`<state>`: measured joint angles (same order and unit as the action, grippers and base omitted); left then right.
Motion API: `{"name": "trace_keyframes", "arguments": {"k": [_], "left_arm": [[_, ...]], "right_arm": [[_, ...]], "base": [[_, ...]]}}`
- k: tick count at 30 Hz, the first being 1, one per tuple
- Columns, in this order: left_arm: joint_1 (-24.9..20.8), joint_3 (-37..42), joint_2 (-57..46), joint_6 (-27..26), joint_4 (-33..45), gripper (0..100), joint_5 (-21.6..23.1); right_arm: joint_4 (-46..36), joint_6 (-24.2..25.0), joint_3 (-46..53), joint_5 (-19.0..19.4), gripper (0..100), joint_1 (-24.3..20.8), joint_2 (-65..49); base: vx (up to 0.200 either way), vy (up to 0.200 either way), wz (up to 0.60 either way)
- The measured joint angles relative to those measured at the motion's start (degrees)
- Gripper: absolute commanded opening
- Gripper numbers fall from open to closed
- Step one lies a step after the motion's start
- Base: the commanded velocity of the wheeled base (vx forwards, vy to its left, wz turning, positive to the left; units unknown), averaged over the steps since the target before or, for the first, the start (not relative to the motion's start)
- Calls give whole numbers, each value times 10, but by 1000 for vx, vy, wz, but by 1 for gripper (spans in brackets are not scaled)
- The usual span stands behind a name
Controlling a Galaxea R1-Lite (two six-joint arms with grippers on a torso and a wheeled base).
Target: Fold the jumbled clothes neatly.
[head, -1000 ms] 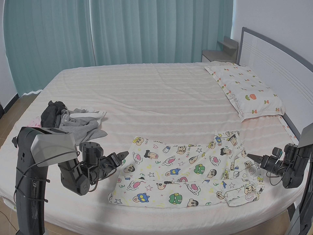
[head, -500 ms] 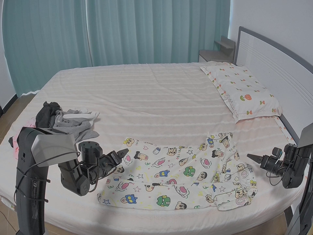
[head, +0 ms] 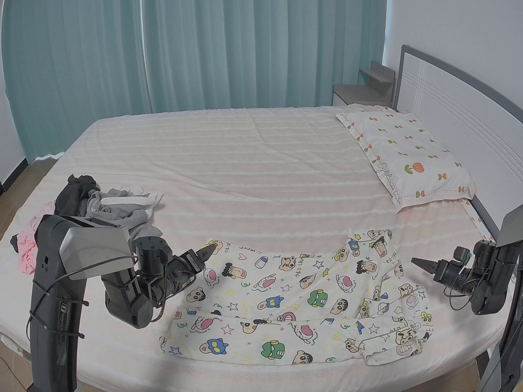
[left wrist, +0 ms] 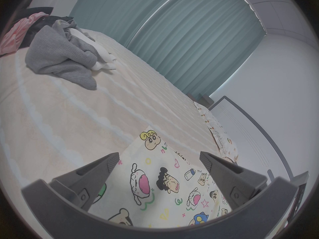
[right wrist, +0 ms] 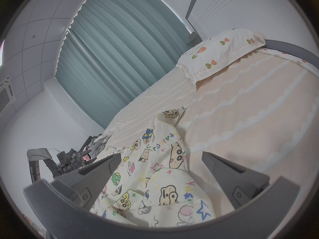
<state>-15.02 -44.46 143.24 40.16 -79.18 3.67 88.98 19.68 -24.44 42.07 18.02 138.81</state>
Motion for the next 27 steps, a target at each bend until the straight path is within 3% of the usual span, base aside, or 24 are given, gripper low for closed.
{"name": "trace_keyframes", "arguments": {"k": [5,10,14,19,27], "left_arm": [[1,-50,3,-56,57,100,2],[5,-118,2,-109,199,100,3],[8,-194,8,-153,268,100,3],[8,-265,33,-205,313,100,1],[5,-282,54,-218,334,100,3]], "right_arm": [[0,0,1,0,100,-1,1],[0,0,4,0,100,-4,1],[0,0,8,0,100,-6,0],[0,-3,14,-1,100,-8,-1],[0,-4,16,-1,100,-12,-2]], "base": [[0,0,0],[0,0,0],[0,0,0],[0,0,0],[0,0,0]]}}
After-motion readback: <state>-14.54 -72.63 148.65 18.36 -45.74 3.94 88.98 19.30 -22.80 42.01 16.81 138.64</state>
